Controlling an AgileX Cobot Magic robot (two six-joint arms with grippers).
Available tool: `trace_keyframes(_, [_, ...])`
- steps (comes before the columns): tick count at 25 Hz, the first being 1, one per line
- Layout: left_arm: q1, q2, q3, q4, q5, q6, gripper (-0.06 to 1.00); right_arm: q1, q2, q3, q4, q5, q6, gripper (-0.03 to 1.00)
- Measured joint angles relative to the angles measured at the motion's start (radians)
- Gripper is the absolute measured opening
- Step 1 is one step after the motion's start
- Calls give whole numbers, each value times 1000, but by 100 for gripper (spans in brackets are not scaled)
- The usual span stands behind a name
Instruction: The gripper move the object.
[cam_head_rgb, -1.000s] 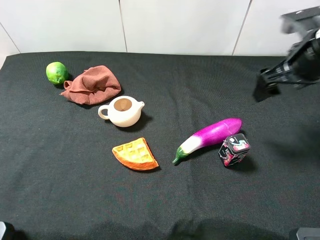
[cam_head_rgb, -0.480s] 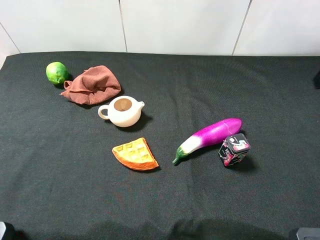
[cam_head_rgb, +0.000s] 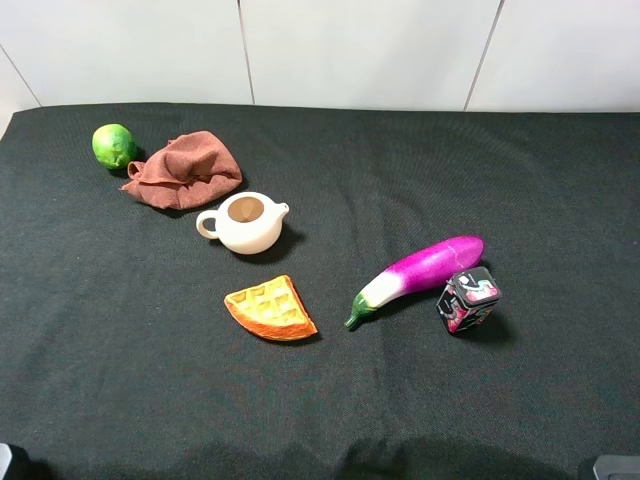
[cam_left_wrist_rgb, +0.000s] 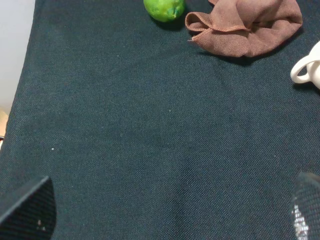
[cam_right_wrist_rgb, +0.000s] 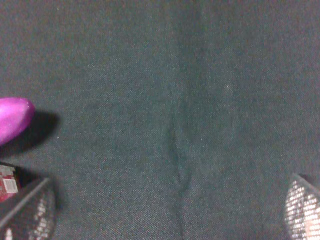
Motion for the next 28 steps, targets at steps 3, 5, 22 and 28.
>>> trace_keyframes(3, [0, 0, 0, 0, 0, 0, 99, 0, -85, 53, 2, 0, 7, 69])
trace_keyframes(5, [0, 0, 0, 0, 0, 0, 99, 0, -135, 88, 11, 1, 7, 69])
trace_keyframes(22, [0, 0, 0, 0, 0, 0, 99, 126, -689, 233, 23, -30, -27, 69])
trace_keyframes(28, [0, 0, 0, 0, 0, 0, 99, 175, -700, 233, 23, -30, -27, 69])
